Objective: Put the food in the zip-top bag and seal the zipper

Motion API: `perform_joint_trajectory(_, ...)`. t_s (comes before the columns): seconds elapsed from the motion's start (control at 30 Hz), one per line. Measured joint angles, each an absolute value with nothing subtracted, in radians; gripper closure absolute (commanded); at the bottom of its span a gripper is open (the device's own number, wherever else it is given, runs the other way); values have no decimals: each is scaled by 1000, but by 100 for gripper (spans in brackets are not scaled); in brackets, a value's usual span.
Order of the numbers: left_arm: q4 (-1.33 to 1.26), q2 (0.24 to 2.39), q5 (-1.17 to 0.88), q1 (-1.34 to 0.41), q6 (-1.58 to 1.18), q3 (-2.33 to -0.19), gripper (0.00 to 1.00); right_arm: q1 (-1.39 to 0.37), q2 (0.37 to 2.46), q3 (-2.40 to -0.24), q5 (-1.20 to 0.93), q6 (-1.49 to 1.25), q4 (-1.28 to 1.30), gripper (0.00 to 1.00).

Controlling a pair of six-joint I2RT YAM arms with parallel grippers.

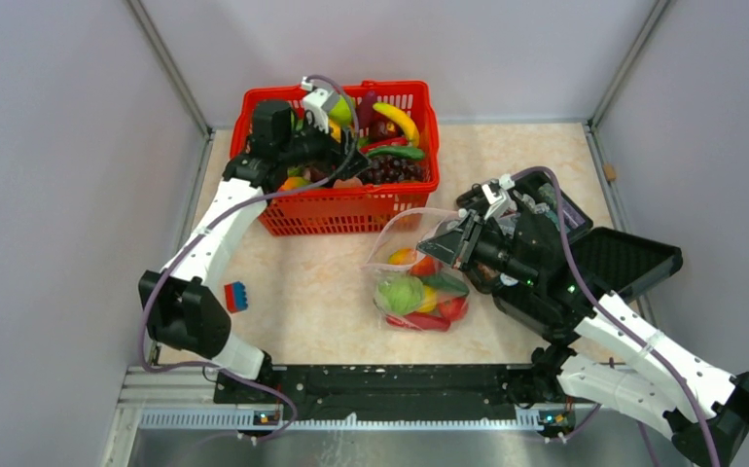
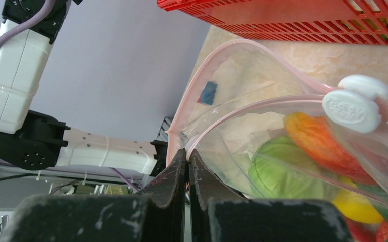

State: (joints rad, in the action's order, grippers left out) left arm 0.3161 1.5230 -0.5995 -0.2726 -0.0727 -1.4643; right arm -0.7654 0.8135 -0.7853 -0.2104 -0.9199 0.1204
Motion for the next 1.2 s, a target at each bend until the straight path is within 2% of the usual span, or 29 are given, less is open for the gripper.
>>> perform_joint_trajectory(0.37, 336, 1624, -624, -346, -36, -1498, 11, -765, 813, -785, -207, -920, 120, 100)
perform_joint_trajectory(0.43, 361, 1673, -591, -362, -10, -1532, 14, -765, 813, -785, -207, -920, 120, 100)
perform_joint_trajectory(0.6, 369, 1773, -483, -400, 11, -1580, 34, -765, 813, -785, -206, -920, 120, 100)
perform_joint_trajectory(0.67, 369, 1794, -461, -403, 11, -1596, 53, -765, 813, -785, -206, -920, 121, 100)
perform_joint_trajectory(0.73, 376, 1801, -437, -404, 16, -1599, 67, -765, 813, -785, -205, -920, 124, 100)
perform_joint_trajectory(0.93, 373, 1789, -400, -404, 22, -1589, 78, -765, 813, -785, -201, -920, 128, 100)
perform_joint_trajectory(1.2, 316, 1655, -322, -402, 17, -1462, 88, -765, 813, -785, -199, -920, 128, 100)
